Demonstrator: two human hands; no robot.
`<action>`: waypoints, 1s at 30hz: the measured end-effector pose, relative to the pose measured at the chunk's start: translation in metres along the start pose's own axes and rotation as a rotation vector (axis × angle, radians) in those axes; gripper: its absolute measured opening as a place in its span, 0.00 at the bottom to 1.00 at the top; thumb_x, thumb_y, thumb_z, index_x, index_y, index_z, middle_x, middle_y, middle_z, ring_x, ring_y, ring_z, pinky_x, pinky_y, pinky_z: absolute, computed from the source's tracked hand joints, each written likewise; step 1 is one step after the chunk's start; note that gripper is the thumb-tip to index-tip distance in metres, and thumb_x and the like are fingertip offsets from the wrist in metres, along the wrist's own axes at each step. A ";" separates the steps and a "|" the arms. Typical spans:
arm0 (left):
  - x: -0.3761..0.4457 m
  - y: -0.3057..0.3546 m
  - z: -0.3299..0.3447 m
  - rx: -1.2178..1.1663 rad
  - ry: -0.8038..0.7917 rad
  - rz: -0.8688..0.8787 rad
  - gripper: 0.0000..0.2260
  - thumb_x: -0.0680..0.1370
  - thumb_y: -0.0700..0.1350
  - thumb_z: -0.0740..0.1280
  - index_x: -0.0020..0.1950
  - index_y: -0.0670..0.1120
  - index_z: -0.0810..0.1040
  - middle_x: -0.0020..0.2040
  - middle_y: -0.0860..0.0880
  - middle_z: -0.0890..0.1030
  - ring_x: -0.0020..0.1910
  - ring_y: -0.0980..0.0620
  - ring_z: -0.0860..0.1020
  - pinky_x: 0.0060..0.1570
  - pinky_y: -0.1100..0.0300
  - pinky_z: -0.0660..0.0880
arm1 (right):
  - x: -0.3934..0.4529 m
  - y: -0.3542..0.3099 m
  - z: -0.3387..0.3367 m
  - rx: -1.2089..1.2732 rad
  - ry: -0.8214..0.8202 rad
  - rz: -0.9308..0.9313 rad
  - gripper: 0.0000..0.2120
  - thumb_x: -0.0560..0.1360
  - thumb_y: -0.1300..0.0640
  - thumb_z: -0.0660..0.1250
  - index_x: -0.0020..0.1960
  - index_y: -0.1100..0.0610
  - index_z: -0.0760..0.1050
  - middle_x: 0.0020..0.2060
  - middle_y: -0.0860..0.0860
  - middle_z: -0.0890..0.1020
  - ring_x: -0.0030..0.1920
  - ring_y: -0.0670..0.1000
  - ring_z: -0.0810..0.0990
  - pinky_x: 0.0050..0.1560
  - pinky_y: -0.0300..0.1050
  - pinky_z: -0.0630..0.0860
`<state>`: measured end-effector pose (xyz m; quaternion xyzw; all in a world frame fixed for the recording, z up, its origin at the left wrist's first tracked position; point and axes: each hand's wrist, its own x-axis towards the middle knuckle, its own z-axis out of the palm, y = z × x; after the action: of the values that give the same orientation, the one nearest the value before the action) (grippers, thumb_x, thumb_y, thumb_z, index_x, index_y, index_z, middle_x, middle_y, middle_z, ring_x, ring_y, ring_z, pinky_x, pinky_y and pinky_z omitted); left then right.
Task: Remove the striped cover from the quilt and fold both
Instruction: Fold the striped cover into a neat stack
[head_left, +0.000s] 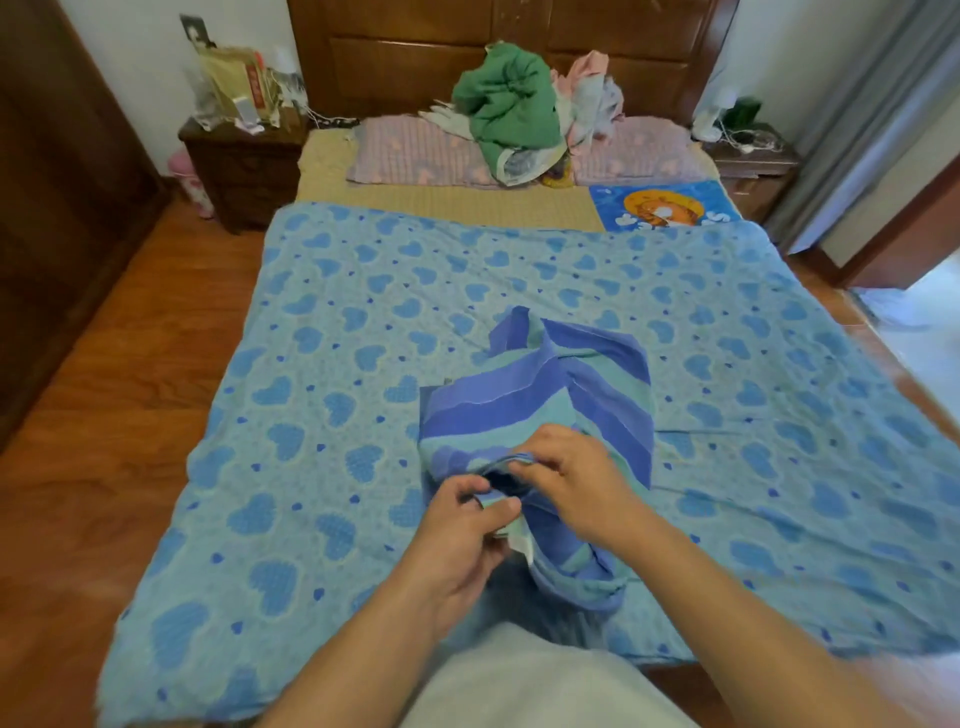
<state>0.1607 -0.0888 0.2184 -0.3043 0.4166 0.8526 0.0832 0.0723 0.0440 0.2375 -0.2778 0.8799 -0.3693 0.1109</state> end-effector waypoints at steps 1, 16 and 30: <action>-0.001 0.000 -0.001 -0.033 0.022 -0.013 0.14 0.76 0.27 0.66 0.52 0.44 0.70 0.45 0.41 0.79 0.42 0.44 0.78 0.40 0.51 0.72 | -0.007 0.002 0.009 -0.005 0.038 0.003 0.04 0.77 0.55 0.70 0.46 0.52 0.84 0.36 0.43 0.78 0.40 0.44 0.77 0.43 0.41 0.73; -0.012 -0.001 -0.008 0.039 0.015 -0.132 0.07 0.76 0.28 0.65 0.46 0.40 0.73 0.37 0.42 0.81 0.34 0.49 0.80 0.38 0.58 0.81 | -0.044 -0.007 0.008 -0.338 -0.131 -0.185 0.14 0.82 0.46 0.57 0.53 0.48 0.80 0.40 0.44 0.76 0.40 0.48 0.77 0.41 0.46 0.74; -0.016 0.002 0.000 0.069 0.082 -0.121 0.06 0.77 0.29 0.65 0.48 0.38 0.73 0.30 0.44 0.81 0.30 0.51 0.82 0.37 0.58 0.82 | -0.057 -0.010 -0.005 -0.563 -0.157 -0.293 0.17 0.80 0.50 0.53 0.54 0.51 0.80 0.38 0.47 0.76 0.35 0.51 0.77 0.34 0.49 0.76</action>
<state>0.1724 -0.0886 0.2290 -0.3607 0.4297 0.8178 0.1280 0.1209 0.0735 0.2475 -0.4488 0.8869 -0.1007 0.0431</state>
